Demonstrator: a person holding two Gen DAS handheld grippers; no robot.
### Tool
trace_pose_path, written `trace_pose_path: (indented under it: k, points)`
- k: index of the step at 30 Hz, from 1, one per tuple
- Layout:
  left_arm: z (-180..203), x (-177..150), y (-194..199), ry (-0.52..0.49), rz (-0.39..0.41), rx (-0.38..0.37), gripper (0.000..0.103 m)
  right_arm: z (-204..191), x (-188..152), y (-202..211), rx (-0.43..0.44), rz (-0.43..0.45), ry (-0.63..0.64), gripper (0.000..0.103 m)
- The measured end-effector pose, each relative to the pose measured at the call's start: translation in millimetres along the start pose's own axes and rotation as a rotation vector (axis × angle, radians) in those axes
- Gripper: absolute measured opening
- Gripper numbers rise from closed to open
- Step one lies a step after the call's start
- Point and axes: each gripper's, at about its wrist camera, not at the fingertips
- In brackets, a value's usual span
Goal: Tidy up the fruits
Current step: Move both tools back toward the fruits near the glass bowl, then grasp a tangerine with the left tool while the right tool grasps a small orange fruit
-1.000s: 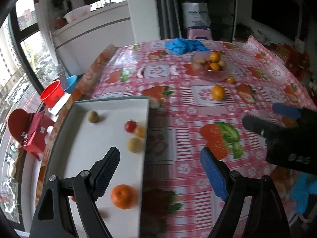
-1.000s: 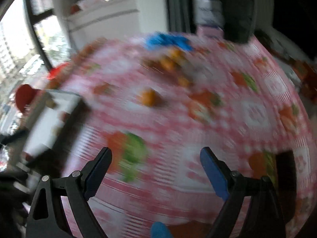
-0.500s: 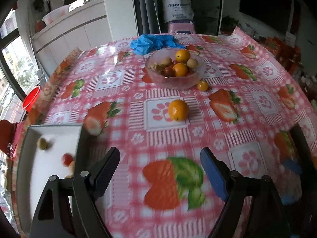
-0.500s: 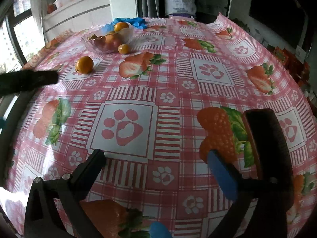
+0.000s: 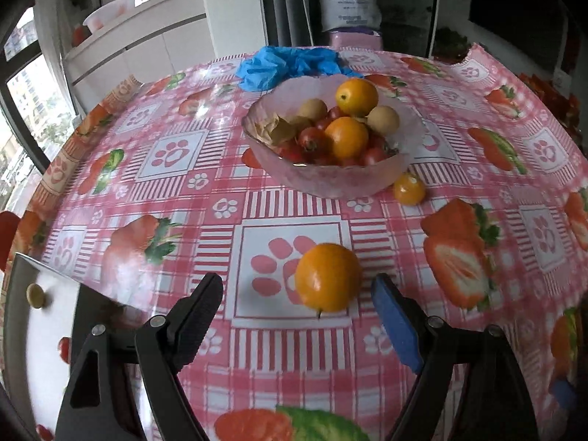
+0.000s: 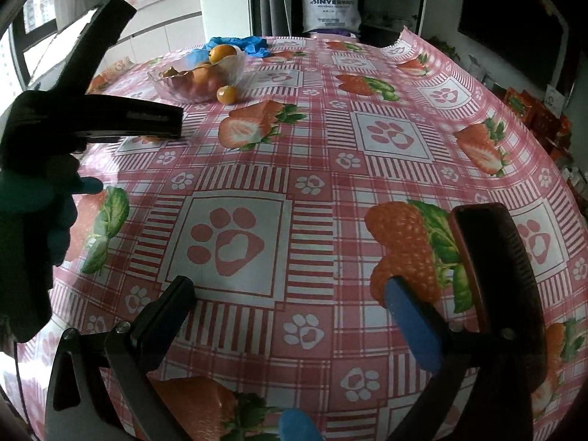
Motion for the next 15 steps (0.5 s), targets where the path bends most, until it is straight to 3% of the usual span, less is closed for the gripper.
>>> trace_pose_path:
  k: [5, 9, 15]
  points:
    - [2, 1, 1, -0.02, 0.012, -0.083, 0.035, 0, 0, 0, 0.0, 0.0, 0.0, 0.103]
    - [3, -10, 9, -0.068, 0.027, -0.077, 0.036, 0, 0, 0, 0.0, 0.0, -0.001, 0.103]
    - [-19, -59, 39, -0.025, 0.047, -0.08, 0.036, 0, 0, 0, 0.0, 0.0, -0.001, 0.103]
Point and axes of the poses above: each gripper's, at about its wrist camera, not at the fingertips, and y roughly against the way its jaws point, z to its right, x to its top
